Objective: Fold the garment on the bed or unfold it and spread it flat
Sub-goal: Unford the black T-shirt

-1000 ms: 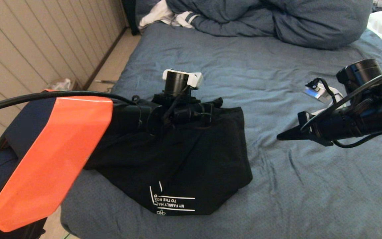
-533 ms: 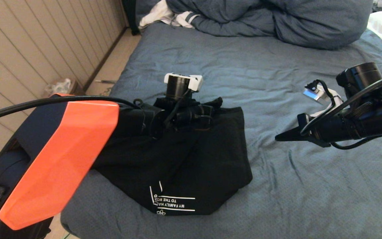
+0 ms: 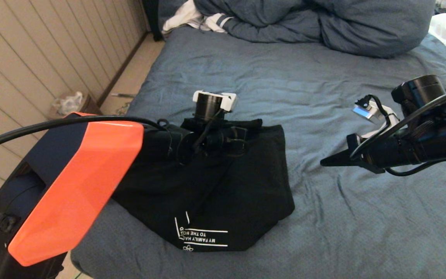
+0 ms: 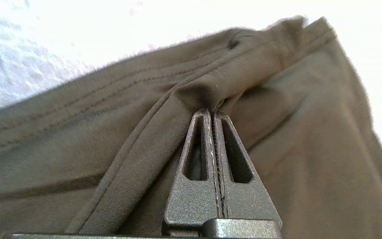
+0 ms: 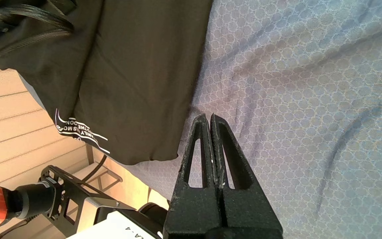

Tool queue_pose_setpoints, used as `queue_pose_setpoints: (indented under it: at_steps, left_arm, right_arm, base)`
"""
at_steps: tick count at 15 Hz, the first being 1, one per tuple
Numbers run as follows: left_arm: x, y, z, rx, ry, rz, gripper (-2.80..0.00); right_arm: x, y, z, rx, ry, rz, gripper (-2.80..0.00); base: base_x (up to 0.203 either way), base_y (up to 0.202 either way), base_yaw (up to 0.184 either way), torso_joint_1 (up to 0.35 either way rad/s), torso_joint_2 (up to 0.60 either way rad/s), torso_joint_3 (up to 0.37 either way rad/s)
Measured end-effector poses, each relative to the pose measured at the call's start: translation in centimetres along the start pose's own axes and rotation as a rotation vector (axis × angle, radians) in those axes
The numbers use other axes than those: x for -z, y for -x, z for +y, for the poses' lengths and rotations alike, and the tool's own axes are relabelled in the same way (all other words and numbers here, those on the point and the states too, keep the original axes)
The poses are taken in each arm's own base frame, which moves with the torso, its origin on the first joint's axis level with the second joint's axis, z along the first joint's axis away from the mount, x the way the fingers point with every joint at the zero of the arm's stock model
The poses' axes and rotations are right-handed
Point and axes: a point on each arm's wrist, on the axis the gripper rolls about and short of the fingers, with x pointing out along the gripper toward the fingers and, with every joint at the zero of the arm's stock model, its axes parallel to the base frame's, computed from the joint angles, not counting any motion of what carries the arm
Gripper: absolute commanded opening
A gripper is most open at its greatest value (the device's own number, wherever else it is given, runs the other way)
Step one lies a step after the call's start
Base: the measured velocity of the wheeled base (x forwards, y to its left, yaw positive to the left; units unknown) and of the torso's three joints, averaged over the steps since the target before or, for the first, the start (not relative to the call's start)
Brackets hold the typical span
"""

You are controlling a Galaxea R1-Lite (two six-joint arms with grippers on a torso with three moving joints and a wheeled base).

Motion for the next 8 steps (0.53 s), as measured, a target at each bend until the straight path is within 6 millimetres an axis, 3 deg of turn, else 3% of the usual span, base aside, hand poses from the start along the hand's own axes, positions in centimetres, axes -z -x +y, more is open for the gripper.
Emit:
queue_pose_setpoints:
  at_steps: [4,8]
  left_arm:
    - [-2.6,2.0,-0.1,0.000,0.003,-0.058,-2.80]
    - [-5.5,5.4,1.4,-0.058,0.016,-0.121,-2.80]
  right_arm:
    - [0.0,0.2,0.1,-0.003,0.004,-0.006,-2.80]
    - [0.0,0.6,0.4,-0.006,0.010,-0.014,-2.80]
  base:
    - [0.000,0.000,0.000,0.000,0.00,0.000]
    - [0.000,0.000,0.000,0.000,0.00,0.000]
